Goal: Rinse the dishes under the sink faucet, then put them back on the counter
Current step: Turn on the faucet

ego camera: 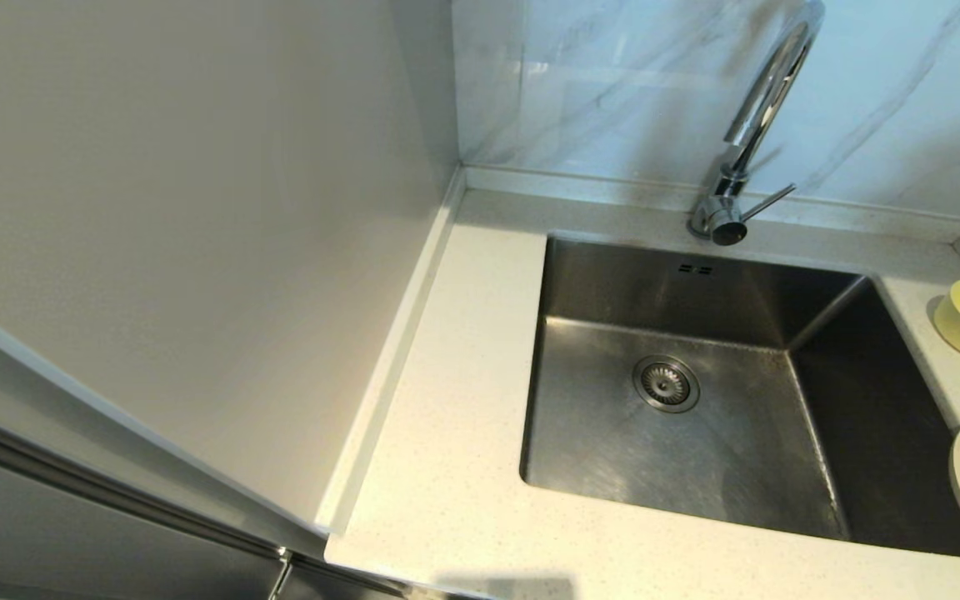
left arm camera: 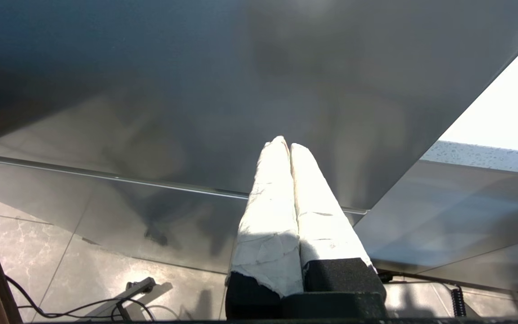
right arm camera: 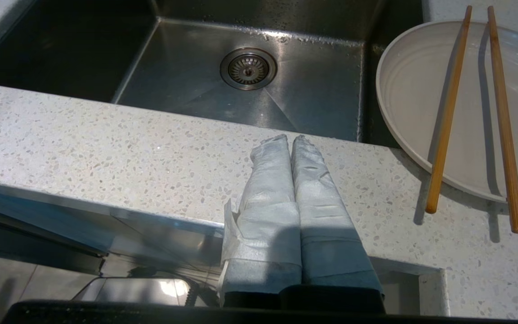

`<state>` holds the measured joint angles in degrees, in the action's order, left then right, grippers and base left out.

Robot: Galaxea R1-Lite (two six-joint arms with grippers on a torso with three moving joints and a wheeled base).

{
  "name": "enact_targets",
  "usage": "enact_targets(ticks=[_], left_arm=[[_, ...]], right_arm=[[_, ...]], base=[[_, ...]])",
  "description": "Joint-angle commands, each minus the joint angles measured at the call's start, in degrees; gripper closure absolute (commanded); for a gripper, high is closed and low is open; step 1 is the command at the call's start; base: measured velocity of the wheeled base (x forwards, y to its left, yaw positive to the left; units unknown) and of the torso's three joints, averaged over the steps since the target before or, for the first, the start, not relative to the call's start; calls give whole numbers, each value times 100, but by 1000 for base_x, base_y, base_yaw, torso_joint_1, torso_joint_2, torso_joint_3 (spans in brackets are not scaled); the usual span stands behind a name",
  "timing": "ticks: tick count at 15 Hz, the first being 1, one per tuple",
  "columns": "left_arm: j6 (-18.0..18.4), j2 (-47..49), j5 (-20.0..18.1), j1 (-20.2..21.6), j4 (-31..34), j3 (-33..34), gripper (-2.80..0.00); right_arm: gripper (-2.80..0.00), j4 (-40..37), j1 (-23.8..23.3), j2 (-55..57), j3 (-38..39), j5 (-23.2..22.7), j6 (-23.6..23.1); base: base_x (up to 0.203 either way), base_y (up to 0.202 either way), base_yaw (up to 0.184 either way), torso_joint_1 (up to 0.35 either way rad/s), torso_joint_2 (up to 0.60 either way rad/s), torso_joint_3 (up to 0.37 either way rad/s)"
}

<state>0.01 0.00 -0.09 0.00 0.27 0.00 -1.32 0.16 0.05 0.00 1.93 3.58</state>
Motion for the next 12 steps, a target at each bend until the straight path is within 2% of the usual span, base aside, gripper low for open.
enact_targets(ticks=[1,12], left_arm=[[-1,0,0,0,0,0,0],[-1,0,0,0,0,0,0]], right_arm=[[0,0,2,13,44,1,2],[0,0,2,4,44,18,-7]], base=[[0,0,0,0,0,0],[0,0,0,0,0,0]])
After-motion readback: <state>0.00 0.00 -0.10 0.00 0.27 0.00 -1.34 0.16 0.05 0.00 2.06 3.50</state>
